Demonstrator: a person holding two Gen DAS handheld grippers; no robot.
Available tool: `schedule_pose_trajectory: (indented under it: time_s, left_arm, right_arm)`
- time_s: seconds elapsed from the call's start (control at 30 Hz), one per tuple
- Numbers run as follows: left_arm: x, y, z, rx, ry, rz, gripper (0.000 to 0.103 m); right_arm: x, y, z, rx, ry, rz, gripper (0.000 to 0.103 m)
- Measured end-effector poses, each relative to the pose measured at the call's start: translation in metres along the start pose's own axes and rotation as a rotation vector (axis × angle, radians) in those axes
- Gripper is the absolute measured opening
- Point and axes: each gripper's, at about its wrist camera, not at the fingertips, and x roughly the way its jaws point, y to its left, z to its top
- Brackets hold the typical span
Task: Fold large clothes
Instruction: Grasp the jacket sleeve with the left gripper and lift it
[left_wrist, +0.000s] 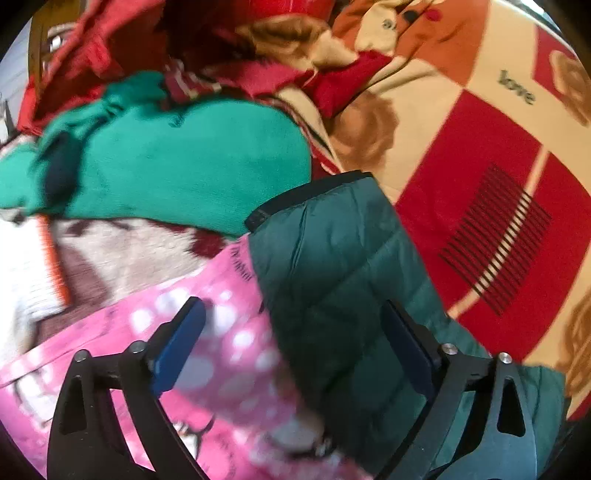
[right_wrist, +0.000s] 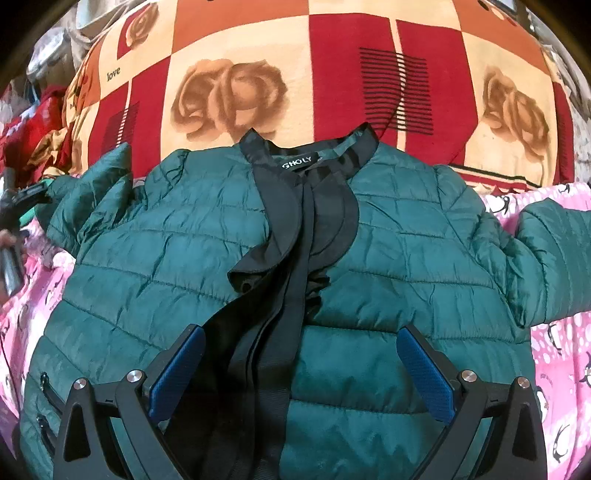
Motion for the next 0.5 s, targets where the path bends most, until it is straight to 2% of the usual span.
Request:
schedule_pose_trajectory:
  time_s: [0.07, 0.1, 0.13, 0.17, 0.2, 0.27, 0.4, 0.5]
  left_arm:
    - [0.013, 0.001, 0.002, -0.007, 0.021, 0.015, 0.082]
    - [0.013, 0.0, 0.002, -0.004, -0.006, 0.024, 0.08]
    - [0.012, 0.0, 0.003, 0.001, -0.032, 0.02, 0.066]
    - [0.011, 0.0, 0.003, 0.011, -0.039, 0.005, 0.044]
    - [0.011, 0.0, 0.004, 0.022, -0.032, -0.003, 0.037]
    - [0.003, 0.003, 0.005, 0.021, -0.027, -0.024, 0.017]
    - [-0.036, 0.012, -0.001, 0.039, -0.034, -0.133, 0.009]
    - [-0.07, 0.007, -0.011, 0.078, -0.058, -0.182, 0.009]
  right_arm:
    - [0.001, -0.001, -0.001, 0.002, 0.007, 0.0, 0.103]
    - [0.002, -0.001, -0.001, 0.004, 0.011, 0.0, 0.103]
    - [0.003, -0.002, -0.001, 0.007, 0.014, 0.0, 0.103]
    - [0.004, -0.003, -0.002, 0.01, 0.017, 0.0, 0.103]
    - [0.005, -0.004, -0.002, 0.011, 0.02, 0.0, 0.103]
    - [0.007, -0.006, -0.003, 0.011, 0.025, -0.005, 0.103]
    - [0.006, -0.01, -0.004, 0.016, 0.019, -0.012, 0.103]
    - [0.003, -0.011, -0.002, 0.009, 0.011, -0.022, 0.103]
